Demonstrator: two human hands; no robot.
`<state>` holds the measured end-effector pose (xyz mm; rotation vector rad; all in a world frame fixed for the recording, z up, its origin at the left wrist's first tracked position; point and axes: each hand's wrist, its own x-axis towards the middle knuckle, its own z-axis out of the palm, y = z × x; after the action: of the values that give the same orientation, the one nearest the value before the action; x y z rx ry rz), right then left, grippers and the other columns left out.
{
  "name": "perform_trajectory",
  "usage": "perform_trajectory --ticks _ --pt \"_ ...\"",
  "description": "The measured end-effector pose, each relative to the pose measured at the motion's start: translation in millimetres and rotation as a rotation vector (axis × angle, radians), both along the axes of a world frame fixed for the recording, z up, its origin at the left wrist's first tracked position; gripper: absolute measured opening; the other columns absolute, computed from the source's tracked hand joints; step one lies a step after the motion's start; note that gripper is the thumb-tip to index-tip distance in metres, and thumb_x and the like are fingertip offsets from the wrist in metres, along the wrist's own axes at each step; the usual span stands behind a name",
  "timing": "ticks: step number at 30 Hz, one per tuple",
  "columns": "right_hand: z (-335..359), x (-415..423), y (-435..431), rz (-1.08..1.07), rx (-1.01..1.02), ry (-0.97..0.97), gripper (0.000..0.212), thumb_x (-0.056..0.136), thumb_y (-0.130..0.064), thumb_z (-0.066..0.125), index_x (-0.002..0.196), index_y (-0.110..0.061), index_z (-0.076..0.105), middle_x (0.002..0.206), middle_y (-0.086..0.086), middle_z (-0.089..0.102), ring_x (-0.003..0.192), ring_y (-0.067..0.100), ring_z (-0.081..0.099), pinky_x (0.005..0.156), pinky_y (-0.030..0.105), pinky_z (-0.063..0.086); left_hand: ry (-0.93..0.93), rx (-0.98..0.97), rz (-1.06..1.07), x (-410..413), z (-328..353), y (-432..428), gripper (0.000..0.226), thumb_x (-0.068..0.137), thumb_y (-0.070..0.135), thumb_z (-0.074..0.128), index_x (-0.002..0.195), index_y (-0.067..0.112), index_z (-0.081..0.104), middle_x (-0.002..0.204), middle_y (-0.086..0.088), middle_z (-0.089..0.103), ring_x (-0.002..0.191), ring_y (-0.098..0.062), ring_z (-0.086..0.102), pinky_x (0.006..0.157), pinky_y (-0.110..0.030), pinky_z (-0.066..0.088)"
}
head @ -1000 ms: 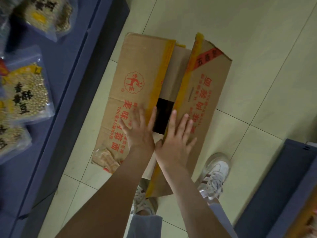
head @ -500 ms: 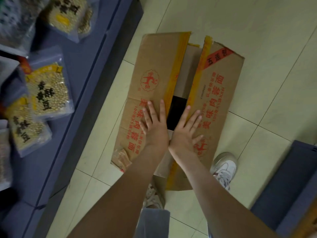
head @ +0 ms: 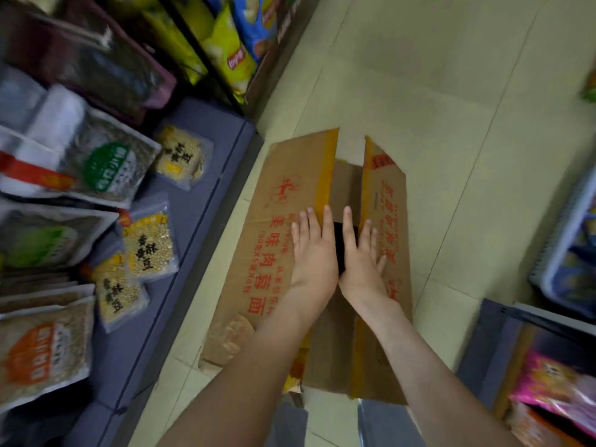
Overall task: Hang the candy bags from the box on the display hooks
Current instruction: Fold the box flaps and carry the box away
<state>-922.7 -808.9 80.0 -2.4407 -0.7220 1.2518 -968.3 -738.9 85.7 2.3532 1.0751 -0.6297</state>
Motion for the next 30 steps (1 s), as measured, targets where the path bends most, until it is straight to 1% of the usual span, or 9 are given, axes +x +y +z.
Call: perform_trajectory --ticks 3,7,11,13,17,20,25,28,30 --pt "80.5 39.5 -9.6 0.013 0.057 -0.015 0.113 0.088 0.005 0.054 0.129 -0.056 -0.032 0.155 0.006 -0.025 0.142 0.024 -0.025 0.114 0.058 -0.001 -0.031 0.073 -0.048 34.4 82.8 -6.0 0.081 0.097 0.011 0.044 0.15 0.017 -0.016 0.158 -0.02 -0.012 0.146 -0.032 -0.013 0.115 -0.041 -0.014" --pt "196.1 101.8 -17.0 0.052 0.165 -0.058 0.11 0.084 0.015 0.046 0.139 -0.05 -0.024 0.154 0.008 -0.027 0.141 0.024 -0.027 0.114 0.059 -0.003 -0.122 0.14 -0.06 89.9 197.6 -13.7 0.086 0.095 0.005 0.044 0.15 0.029 -0.016 0.157 -0.02 -0.015 0.145 -0.033 -0.016 0.115 -0.041 -0.014" --pt "287.1 168.6 -9.2 0.042 0.249 -0.168 0.108 0.084 0.014 0.046 0.14 -0.044 -0.026 0.155 0.01 -0.026 0.141 0.026 -0.027 0.114 0.059 -0.005 -0.229 0.196 -0.056 157.2 288.9 -11.4 0.088 0.093 0.002 0.044 0.148 0.032 -0.018 0.156 -0.022 -0.016 0.145 -0.033 -0.017 0.116 -0.042 -0.012" --pt "322.9 201.8 -0.4 0.047 0.274 -0.226 0.11 0.084 0.015 0.045 0.136 -0.047 -0.03 0.154 0.01 -0.026 0.141 0.026 -0.027 0.113 0.058 -0.006 -0.305 0.207 -0.055 189.3 322.7 -1.6 0.089 0.092 -0.001 0.043 0.147 0.032 -0.018 0.156 -0.022 -0.016 0.145 -0.032 -0.016 0.117 -0.041 -0.011" --pt "373.3 273.7 29.5 0.032 0.323 -0.339 0.12 0.081 0.017 0.047 0.123 -0.056 -0.038 0.155 0.006 -0.026 0.142 0.023 -0.026 0.115 0.057 -0.003 -0.485 0.218 -0.024 254.8 372.4 31.7 0.091 0.089 -0.008 0.042 0.149 0.032 -0.013 0.156 -0.023 -0.013 0.145 -0.033 -0.015 0.116 -0.039 -0.011" --pt "400.2 335.4 59.1 -0.003 0.34 -0.367 0.121 0.079 0.02 0.044 0.125 -0.058 -0.036 0.156 0.003 -0.024 0.143 0.02 -0.023 0.115 0.053 -0.002 -0.547 0.208 -0.026 311.2 396.1 67.6 0.089 0.09 -0.007 0.042 0.149 0.03 -0.013 0.156 -0.024 -0.012 0.145 -0.033 -0.014 0.116 -0.038 -0.012" --pt "443.3 435.8 110.7 -0.038 0.326 -0.411 0.114 0.076 0.022 0.037 0.138 -0.051 -0.023 0.157 0.003 -0.019 0.144 0.019 -0.018 0.117 0.051 0.004 -0.595 0.172 -0.02 408.0 436.3 129.9 0.096 0.084 -0.016 0.041 0.151 0.031 -0.007 0.157 -0.023 -0.012 0.146 -0.031 -0.015 0.117 -0.038 -0.01" --pt "464.7 495.7 141.7 -0.042 0.326 -0.415 0.109 0.078 0.022 0.036 0.142 -0.049 -0.016 0.158 0.003 -0.018 0.144 0.019 -0.019 0.116 0.051 0.001 -0.61 0.143 -0.039 472.5 455.6 160.5 0.095 0.084 -0.016 0.043 0.151 0.033 -0.003 0.157 -0.022 -0.014 0.145 -0.031 -0.017 0.116 -0.037 -0.011" --pt "476.9 539.6 164.2 -0.042 0.331 -0.426 0.105 0.078 0.022 0.034 0.146 -0.047 -0.006 0.158 0.003 -0.017 0.144 0.021 -0.019 0.115 0.051 -0.002 -0.63 0.141 -0.057 520.1 464.5 181.0 0.089 0.085 -0.014 0.043 0.152 0.032 0.005 0.157 -0.022 -0.013 0.145 -0.032 -0.017 0.116 -0.037 -0.011"
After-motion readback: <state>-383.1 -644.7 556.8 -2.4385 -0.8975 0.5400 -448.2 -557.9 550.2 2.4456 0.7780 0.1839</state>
